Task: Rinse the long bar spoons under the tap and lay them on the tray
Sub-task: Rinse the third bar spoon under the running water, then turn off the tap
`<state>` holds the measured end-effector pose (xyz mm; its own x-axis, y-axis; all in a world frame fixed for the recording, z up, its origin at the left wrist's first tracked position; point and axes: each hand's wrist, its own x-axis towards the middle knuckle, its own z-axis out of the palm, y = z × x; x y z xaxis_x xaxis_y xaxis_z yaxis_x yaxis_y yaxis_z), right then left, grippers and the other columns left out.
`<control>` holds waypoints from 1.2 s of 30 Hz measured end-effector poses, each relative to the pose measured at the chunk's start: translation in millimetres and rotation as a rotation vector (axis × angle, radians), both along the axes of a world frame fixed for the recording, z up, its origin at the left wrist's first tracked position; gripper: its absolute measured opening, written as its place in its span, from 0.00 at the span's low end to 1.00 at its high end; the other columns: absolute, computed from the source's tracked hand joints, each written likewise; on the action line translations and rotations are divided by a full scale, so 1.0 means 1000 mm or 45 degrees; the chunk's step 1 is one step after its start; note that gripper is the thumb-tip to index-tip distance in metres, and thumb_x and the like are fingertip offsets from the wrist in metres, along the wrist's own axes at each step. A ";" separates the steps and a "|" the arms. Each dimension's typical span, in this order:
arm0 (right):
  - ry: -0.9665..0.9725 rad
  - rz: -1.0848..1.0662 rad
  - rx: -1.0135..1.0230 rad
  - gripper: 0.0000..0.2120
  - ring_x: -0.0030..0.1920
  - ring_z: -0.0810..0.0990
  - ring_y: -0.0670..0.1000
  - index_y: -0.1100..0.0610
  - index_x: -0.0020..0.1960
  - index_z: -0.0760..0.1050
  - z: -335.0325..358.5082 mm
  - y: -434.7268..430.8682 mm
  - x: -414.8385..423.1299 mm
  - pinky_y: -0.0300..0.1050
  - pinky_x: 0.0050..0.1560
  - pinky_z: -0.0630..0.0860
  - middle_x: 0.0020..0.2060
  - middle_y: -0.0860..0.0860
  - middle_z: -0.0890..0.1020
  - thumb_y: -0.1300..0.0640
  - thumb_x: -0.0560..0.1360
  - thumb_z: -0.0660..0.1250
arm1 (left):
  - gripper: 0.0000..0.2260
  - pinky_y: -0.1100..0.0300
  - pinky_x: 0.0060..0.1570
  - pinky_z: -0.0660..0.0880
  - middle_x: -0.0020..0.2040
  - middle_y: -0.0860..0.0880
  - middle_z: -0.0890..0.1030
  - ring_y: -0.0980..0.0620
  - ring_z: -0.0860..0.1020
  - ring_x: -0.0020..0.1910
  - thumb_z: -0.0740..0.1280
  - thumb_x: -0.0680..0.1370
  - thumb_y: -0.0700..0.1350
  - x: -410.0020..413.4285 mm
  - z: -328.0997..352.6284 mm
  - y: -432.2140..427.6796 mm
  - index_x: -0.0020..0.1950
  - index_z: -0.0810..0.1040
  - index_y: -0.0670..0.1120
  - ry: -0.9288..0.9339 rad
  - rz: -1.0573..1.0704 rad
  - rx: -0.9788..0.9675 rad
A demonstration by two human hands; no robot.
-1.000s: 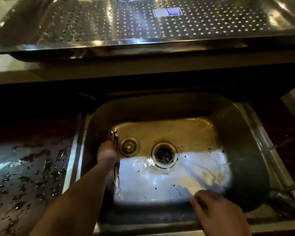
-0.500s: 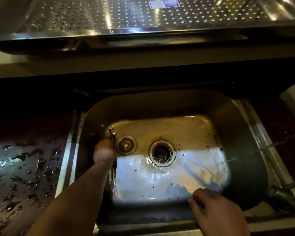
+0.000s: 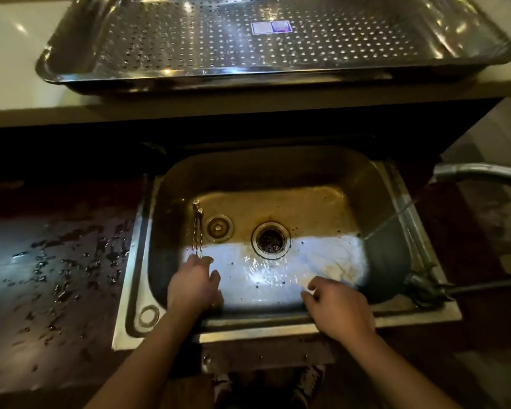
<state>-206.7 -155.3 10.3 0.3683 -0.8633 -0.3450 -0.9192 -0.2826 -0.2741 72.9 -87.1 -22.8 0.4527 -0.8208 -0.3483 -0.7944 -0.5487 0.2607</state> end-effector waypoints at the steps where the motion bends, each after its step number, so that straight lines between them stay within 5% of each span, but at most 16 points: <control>1: -0.009 0.003 0.003 0.16 0.44 0.82 0.50 0.46 0.56 0.78 0.000 0.000 -0.001 0.43 0.37 0.67 0.45 0.47 0.85 0.38 0.78 0.60 | 0.18 0.50 0.53 0.74 0.62 0.45 0.75 0.43 0.76 0.57 0.61 0.77 0.52 -0.006 0.006 0.012 0.66 0.75 0.50 -0.040 -0.030 -0.016; 17: -0.088 -0.054 0.055 0.15 0.50 0.83 0.54 0.48 0.56 0.79 0.000 -0.002 -0.003 0.44 0.42 0.72 0.49 0.50 0.85 0.41 0.78 0.62 | 0.23 0.46 0.54 0.72 0.64 0.48 0.76 0.45 0.76 0.59 0.52 0.76 0.61 -0.039 0.031 0.061 0.67 0.72 0.55 -0.209 -0.123 -0.126; 23: -0.600 -0.369 0.170 0.06 0.43 0.83 0.52 0.57 0.48 0.83 0.022 -0.008 -0.029 0.47 0.47 0.79 0.42 0.52 0.86 0.56 0.78 0.69 | 0.24 0.44 0.63 0.67 0.68 0.45 0.73 0.45 0.72 0.66 0.53 0.76 0.60 -0.041 0.037 0.063 0.70 0.68 0.55 -0.226 -0.176 -0.135; 27: -1.280 -1.067 0.361 0.04 0.34 0.81 0.54 0.63 0.46 0.81 0.048 -0.011 -0.046 0.43 0.36 0.81 0.34 0.57 0.84 0.66 0.78 0.68 | 0.24 0.45 0.56 0.71 0.68 0.45 0.73 0.44 0.72 0.65 0.54 0.75 0.60 -0.045 0.043 0.063 0.69 0.70 0.55 -0.202 -0.148 -0.098; 30: -1.701 -1.397 0.233 0.04 0.30 0.83 0.49 0.63 0.48 0.79 0.068 -0.017 -0.061 0.39 0.31 0.80 0.30 0.54 0.85 0.64 0.80 0.67 | 0.24 0.45 0.57 0.70 0.70 0.46 0.71 0.45 0.70 0.68 0.55 0.75 0.60 -0.045 0.046 0.063 0.70 0.69 0.56 -0.164 -0.128 -0.070; 36: -2.214 -1.717 0.144 0.09 0.40 0.86 0.56 0.60 0.63 0.72 0.087 -0.019 -0.063 0.45 0.38 0.82 0.45 0.62 0.84 0.59 0.85 0.58 | 0.22 0.47 0.61 0.69 0.76 0.50 0.62 0.48 0.62 0.74 0.56 0.78 0.59 -0.047 0.053 0.059 0.73 0.64 0.59 -0.116 -0.220 0.034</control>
<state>-269.4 -174.0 97.3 -0.3500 -0.8016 -0.4846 0.6064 0.2004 -0.7695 26.4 -28.0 29.8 0.3362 -0.8803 -0.3347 -0.8971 -0.4075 0.1706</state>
